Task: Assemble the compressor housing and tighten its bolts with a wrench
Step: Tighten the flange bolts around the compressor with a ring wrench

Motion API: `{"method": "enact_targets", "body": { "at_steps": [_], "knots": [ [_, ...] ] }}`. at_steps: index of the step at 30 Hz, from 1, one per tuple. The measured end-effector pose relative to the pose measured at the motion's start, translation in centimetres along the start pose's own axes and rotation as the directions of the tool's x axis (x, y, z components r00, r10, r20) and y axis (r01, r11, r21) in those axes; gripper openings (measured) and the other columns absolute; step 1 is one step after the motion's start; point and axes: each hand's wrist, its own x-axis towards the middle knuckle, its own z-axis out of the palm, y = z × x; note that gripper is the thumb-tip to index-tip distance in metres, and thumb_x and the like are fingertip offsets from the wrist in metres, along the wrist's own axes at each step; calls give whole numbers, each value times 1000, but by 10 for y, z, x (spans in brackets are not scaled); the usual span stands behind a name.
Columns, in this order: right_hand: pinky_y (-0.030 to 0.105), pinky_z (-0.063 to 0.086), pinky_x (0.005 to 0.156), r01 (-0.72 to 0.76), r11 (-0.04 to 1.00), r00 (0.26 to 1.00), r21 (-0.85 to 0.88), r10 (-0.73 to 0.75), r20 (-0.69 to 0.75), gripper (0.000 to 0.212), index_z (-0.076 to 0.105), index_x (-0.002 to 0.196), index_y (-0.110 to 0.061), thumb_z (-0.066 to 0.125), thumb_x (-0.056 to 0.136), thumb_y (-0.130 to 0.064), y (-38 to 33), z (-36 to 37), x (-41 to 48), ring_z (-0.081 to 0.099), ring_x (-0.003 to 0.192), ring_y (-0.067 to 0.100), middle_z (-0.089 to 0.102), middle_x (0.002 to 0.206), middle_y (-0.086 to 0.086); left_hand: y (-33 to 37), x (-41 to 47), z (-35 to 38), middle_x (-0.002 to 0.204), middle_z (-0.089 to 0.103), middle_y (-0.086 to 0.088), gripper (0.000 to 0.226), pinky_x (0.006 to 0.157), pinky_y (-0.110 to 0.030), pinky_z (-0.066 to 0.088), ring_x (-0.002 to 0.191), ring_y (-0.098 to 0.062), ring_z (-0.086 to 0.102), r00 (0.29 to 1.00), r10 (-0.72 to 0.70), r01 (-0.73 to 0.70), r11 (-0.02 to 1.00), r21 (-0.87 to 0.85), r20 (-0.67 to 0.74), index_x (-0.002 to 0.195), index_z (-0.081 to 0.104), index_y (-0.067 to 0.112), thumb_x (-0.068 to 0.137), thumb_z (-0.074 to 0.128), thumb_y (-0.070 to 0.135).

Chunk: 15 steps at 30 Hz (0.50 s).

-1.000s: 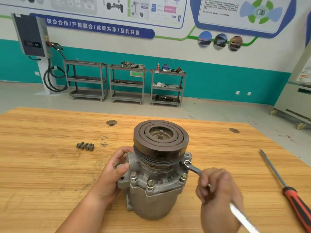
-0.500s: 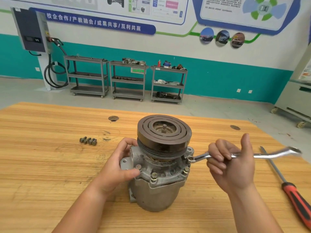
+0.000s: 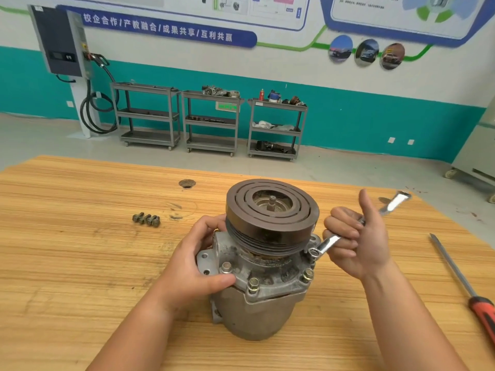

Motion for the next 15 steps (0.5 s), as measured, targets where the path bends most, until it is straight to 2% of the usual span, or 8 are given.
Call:
{"method": "enact_targets", "body": {
  "at_steps": [3, 5, 7, 9, 11, 13, 15],
  "knots": [
    [12, 16, 28, 236, 969, 944, -70, -246, -220, 56, 36, 41, -23, 36, 82, -62, 12, 13, -24, 9, 37, 6, 30, 42, -9, -1, 1, 0, 110, 63, 15, 63, 73, -22, 51, 95, -9, 64, 1000, 8, -7, 999, -35, 19, 106, 46, 7, 53, 77, 25],
    [12, 24, 32, 404, 894, 834, -194, -448, -323, 54, 40, 41, -24, 37, 82, -59, 25, 25, -43, 16, 36, 7, 34, 43, -7, -1, 1, 0, 111, 63, 15, 65, 74, -22, 52, 96, -9, 64, 999, 6, -5, 999, -49, 39, 107, 45, 5, 54, 77, 23],
    [15, 36, 37, 505, 796, 699, -334, -604, -383, 52, 43, 40, -22, 41, 85, -48, 46, 40, -58, 29, 36, 8, 39, 45, -4, 0, 1, -1, 112, 62, 16, 68, 75, -22, 52, 98, -9, 64, 999, 4, -1, 999, -46, 50, 109, 45, 7, 53, 79, 24],
    [21, 48, 44, 520, 679, 591, -518, -724, -355, 41, 51, 43, -17, 46, 81, -31, 69, 54, -67, 43, 41, 8, 49, 50, -3, 1, 1, -2, 113, 61, 16, 73, 76, -23, 52, 100, -10, 64, 998, -1, 2, 1000, -19, 63, 110, 47, 17, 49, 84, 29],
    [26, 53, 53, 473, 555, 560, -684, -789, -253, 24, 54, 51, -14, 58, 72, -24, 86, 65, -72, 53, 50, 4, 58, 61, -2, 3, 1, -3, 115, 61, 15, 76, 77, -25, 53, 102, -13, 64, 997, -12, 12, 1000, 1, 78, 109, 51, 29, 45, 90, 38],
    [24, 53, 52, 511, 532, 549, -675, -806, -221, 20, 56, 49, -18, 65, 65, -27, 88, 70, -78, 55, 53, 4, 60, 65, -5, 3, 1, -4, 116, 61, 16, 72, 77, -25, 53, 103, -14, 65, 997, -19, 18, 1000, 12, 75, 106, 53, 36, 45, 91, 36],
    [21, 52, 51, 628, 540, 552, -560, -817, -168, 29, 56, 45, -23, 72, 64, -39, 71, 72, -82, 51, 50, 6, 57, 60, -8, 3, 1, -4, 115, 61, 17, 67, 76, -24, 54, 101, -12, 66, 997, -10, 9, 1000, 14, 75, 105, 53, 37, 48, 87, 28]
  ]
}}
